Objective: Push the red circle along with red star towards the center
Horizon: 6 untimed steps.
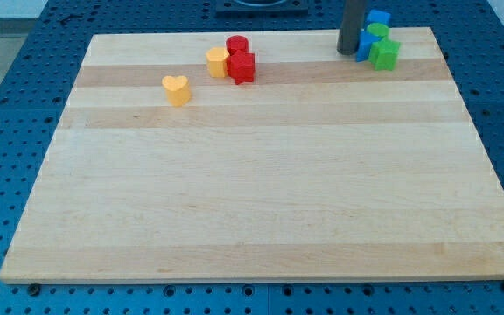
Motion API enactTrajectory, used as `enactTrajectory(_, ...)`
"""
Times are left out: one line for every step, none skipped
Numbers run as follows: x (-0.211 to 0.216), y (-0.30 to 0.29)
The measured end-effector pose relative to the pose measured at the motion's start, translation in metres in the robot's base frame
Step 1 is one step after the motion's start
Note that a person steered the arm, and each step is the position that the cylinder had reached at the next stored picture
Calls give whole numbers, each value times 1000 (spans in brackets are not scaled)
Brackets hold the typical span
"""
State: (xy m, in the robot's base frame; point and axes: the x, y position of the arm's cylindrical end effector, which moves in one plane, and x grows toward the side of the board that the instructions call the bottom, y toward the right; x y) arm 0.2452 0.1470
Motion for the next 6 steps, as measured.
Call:
enactTrajectory(0, 0)
enactTrajectory(7, -35)
enactTrajectory(31, -66)
enactTrajectory(42, -79)
enactTrajectory(33, -82)
enactTrajectory(17, -85)
